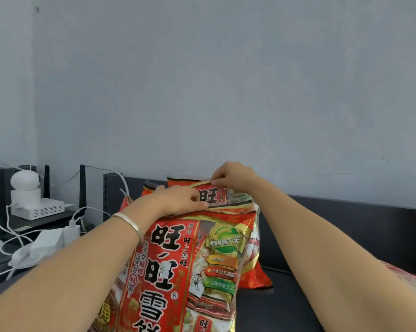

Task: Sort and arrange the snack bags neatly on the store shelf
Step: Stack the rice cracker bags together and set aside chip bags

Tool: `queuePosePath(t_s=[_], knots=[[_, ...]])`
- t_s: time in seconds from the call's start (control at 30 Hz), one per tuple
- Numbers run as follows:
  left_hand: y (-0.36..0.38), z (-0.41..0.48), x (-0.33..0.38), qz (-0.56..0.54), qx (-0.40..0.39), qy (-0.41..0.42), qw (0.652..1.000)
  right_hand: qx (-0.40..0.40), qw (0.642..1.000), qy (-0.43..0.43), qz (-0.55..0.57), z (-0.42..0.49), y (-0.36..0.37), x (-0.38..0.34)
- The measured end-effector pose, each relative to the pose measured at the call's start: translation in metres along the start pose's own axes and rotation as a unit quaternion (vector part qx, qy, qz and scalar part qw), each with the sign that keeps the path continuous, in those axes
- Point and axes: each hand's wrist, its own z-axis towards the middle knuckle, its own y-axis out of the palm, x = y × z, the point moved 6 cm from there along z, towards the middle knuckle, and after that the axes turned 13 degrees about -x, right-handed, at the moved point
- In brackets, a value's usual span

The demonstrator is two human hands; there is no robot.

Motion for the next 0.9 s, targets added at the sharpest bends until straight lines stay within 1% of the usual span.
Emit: queuePosePath(t_s=[0.07,0.2,0.23,0.33,0.43,0.6,0.77,0.9], knots=[[-0.001,0.0,-0.005,0.002,0.029,-0.012,1.0,-0.011,1.0,-0.004,0.013,0.011,0.009,-0.004],[0.0,0.0,-0.008,0.004,0.07,-0.024,0.997,-0.09,0.994,-0.008,0.06,0.014,0.041,0.007],[-0.001,0.001,-0.008,0.001,0.078,-0.019,0.997,-0.092,0.993,-0.009,0.077,0.009,0.042,0.011],[-0.008,-0.001,-0.006,-0.006,0.119,-0.006,0.993,-0.022,0.989,-0.003,0.148,-0.007,0.021,0.021],[-0.011,-0.005,-0.005,-0.019,0.134,-0.004,0.991,0.025,0.985,0.006,0.172,-0.027,0.001,0.018],[-0.021,-0.021,-0.001,-0.068,0.176,0.032,0.982,0.033,0.989,0.001,0.147,-0.053,-0.008,-0.006],[-0.024,-0.036,0.021,-0.074,0.17,0.088,0.979,0.016,0.993,0.014,0.114,-0.076,0.001,-0.026],[-0.019,-0.049,0.039,-0.063,0.175,0.094,0.978,0.028,0.996,0.033,0.084,-0.099,0.002,-0.032]])
